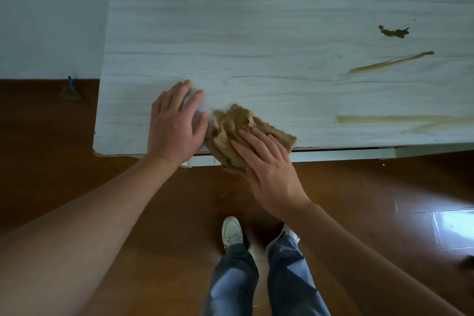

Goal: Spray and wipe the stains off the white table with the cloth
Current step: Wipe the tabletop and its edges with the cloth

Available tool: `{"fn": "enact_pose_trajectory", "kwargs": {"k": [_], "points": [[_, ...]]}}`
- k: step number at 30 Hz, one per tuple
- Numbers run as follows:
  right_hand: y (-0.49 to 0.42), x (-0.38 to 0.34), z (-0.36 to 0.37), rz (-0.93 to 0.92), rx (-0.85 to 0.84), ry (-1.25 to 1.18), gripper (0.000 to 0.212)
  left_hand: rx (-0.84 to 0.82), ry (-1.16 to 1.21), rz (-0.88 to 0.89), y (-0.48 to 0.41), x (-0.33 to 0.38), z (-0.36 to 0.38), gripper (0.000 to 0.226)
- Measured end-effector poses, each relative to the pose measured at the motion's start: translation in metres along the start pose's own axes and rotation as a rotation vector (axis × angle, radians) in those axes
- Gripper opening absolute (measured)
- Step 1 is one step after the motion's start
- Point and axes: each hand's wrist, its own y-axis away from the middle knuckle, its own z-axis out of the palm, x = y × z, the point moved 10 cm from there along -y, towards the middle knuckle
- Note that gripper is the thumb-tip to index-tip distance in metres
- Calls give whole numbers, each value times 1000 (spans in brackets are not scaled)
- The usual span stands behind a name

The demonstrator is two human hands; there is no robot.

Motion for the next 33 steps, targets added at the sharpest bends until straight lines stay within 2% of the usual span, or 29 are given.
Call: {"fn": "enact_pose_trajectory", "kwargs": {"k": [4,10,15,18,20,25,28,33], "points": [[31,49,-22,48,51,13,55,10,9,-5,0,0,0,47],[35,101,-51,235,139,30,49,21,1,8,0,1,0,47],[9,100,-49,480,205,-55,48,40,1,9,0,2,-1,47],[-13,88,-45,554,181,-82,47,34,3,6,0,2,0,48],[-33,69,-38,483,116,-76,47,30,0,6,0,2,-1,49],[-57,23,-15,134,-20,0,49,-7,9,-7,0,2,0,53],[-51,39,-20,107,-22,17,50,-22,4,-21,-1,4,0,53],[-23,103,-48,187,-30,34,58,-74,-23,-91,-2,10,2,56]]}}
